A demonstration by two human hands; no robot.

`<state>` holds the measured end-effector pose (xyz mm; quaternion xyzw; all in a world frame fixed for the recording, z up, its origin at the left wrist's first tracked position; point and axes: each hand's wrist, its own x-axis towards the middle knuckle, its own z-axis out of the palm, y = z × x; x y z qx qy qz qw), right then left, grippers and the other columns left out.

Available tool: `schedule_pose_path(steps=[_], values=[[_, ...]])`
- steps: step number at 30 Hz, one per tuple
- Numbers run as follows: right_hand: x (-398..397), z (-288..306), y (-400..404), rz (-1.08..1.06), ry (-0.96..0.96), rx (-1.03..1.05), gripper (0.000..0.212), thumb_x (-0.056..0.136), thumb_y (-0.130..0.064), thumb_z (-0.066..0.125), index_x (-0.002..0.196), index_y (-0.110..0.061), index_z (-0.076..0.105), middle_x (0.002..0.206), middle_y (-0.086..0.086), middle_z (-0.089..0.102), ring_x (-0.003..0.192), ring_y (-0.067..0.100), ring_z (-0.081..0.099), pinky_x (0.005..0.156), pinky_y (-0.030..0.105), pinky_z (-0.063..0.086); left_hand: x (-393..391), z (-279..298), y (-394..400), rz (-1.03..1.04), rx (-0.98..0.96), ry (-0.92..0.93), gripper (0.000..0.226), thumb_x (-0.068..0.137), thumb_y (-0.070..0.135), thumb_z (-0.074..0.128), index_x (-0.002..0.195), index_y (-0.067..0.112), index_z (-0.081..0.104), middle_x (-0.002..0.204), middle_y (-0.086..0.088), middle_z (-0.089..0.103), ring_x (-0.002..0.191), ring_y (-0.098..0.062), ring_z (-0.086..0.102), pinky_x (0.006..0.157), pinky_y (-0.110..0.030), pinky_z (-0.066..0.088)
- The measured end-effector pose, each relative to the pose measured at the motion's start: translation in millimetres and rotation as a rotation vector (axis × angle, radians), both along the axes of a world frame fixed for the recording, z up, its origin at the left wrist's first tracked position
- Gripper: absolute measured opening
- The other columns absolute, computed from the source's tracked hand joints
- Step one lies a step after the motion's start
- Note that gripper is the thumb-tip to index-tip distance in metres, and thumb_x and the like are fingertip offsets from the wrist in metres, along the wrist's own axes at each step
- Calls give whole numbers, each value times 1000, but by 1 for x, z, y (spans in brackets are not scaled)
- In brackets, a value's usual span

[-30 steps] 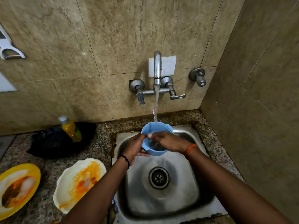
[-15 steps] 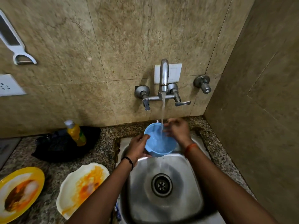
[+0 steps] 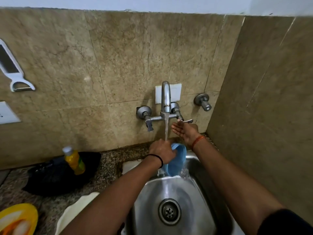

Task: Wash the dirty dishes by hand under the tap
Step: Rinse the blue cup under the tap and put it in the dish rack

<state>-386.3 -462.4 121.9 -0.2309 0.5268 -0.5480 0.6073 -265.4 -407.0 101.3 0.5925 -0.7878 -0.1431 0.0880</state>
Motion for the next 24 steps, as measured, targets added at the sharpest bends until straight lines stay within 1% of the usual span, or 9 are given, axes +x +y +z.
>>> schedule_pose_path(steps=[2, 4, 7, 8, 10, 12, 13, 18, 24], values=[[-1, 1, -4, -31, -12, 31, 8, 97, -8, 52, 97, -3, 58, 101, 14, 64, 77, 18, 63, 89, 36, 52, -5, 6, -7, -87, 5, -133, 38, 87, 37, 56, 123, 26, 60, 114, -8, 66, 104, -29, 62, 87, -37, 53], [-2, 1, -5, -51, -3, 49, 7, 95, -6, 54, 99, -4, 60, 89, 7, 65, 76, 17, 64, 88, 35, 54, -9, 10, -11, -123, -5, -201, 37, 87, 37, 55, 122, 25, 59, 115, -7, 66, 105, -28, 62, 89, -38, 53], [-2, 1, -3, -91, 75, 71, 8, 89, -7, 64, 97, -6, 66, 83, 5, 68, 77, 18, 66, 67, 30, 54, -11, 11, -11, -128, -36, -197, 35, 89, 41, 51, 116, 22, 62, 113, -8, 67, 104, -28, 62, 89, -37, 53], [-2, -1, -3, -128, 188, 55, 15, 85, -8, 68, 100, -6, 68, 82, 7, 70, 75, 19, 67, 63, 31, 53, -10, 11, -11, -129, -45, -199, 35, 89, 41, 51, 115, 21, 63, 112, -8, 67, 104, -29, 62, 88, -36, 52], [-3, -5, -5, -173, 621, 17, 27, 81, -14, 73, 107, -10, 70, 93, 11, 72, 86, 26, 69, 74, 35, 55, -8, 12, -11, -144, -69, -210, 36, 89, 42, 50, 113, 19, 63, 112, -10, 67, 103, -30, 63, 86, -36, 51], [2, -7, -2, -201, 1011, 9, 30, 83, -20, 68, 112, -17, 69, 108, 11, 71, 101, 31, 66, 84, 33, 52, -5, 14, -9, -158, -88, -186, 34, 89, 41, 50, 112, 20, 64, 111, -10, 67, 101, -30, 63, 84, -37, 51], [5, -8, 0, -211, 1121, 9, 30, 85, -22, 62, 115, -19, 67, 112, 10, 70, 105, 32, 64, 84, 34, 51, -3, 15, -8, -162, -99, -156, 32, 89, 40, 50, 111, 21, 63, 109, -10, 67, 100, -30, 63, 84, -37, 52], [2, -3, 2, -134, 1404, 26, 30, 89, -29, 56, 117, -21, 64, 116, 10, 67, 106, 31, 63, 85, 35, 49, 10, 17, 0, -125, -144, 6, 28, 88, 34, 52, 107, 13, 57, 102, -12, 67, 94, -31, 64, 81, -39, 53], [-1, 1, 9, -75, 1628, -39, 26, 91, -27, 55, 111, -15, 65, 111, 10, 68, 101, 30, 65, 77, 32, 48, 19, 17, 15, -114, -233, -53, 44, 92, 38, 50, 126, 12, 42, 116, -15, 59, 99, -33, 60, 79, -41, 49]])
